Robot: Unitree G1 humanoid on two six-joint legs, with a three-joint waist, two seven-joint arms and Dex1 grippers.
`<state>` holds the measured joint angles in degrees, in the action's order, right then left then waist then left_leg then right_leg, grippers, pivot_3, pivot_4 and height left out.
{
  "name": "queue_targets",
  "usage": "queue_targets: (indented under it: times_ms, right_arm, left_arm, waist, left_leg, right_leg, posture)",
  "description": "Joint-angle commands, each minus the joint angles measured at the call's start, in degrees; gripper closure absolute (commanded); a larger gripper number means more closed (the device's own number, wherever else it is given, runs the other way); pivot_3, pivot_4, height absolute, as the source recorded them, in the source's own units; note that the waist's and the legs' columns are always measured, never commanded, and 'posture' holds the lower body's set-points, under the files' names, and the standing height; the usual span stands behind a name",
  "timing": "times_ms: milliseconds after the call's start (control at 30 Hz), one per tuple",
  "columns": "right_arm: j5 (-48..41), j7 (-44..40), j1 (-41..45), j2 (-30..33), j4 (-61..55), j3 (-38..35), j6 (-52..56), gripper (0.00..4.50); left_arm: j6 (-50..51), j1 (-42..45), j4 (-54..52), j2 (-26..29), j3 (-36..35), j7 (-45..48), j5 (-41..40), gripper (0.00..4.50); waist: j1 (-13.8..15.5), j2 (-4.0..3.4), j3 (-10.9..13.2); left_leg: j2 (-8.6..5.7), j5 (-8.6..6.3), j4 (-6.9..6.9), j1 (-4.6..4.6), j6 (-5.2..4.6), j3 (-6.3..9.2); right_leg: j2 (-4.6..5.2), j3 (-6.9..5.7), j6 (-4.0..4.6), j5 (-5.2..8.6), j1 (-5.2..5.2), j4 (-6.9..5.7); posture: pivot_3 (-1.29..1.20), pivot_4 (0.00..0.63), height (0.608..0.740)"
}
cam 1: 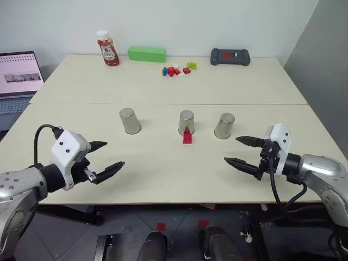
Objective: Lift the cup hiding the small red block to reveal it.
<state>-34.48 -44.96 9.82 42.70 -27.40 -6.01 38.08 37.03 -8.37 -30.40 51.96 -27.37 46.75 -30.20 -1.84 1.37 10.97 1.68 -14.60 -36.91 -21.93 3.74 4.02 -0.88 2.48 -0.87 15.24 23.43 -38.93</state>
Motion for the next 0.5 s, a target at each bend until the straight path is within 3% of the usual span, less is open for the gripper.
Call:
queue_targets:
  times_ms: [33,500]
  right_arm:
    - [0.0,-0.5,0.2,0.8,-1.1,-1.1,-0.8,0.00]
    - [0.1,-0.2,0.6,0.6,-1.6,-0.6,-0.4,0.00]
  left_arm:
    - [-0.9,0.4,-1.2,0.1,-0.6,-0.3,0.2,0.03]
    - [-0.9,0.6,-0.8,0.3,0.3,0.2,0.3,0.03]
  waist:
    - [0.0,0.00,0.0]
    - [0.0,0.00,0.0]
  left_leg:
    - [0.00,0.00,0.00,0.00,0.00,0.00]
    - [0.00,0.00,0.00,0.00,0.00,0.00]
  right_leg:
    - [0.00,0.00,0.00,0.00,0.00,0.00]
    - [0.00,0.00,0.00,0.00,0.00,0.00]
  posture:
    - [0.00,0.150,0.740]
    - [0.00,0.150,0.740]
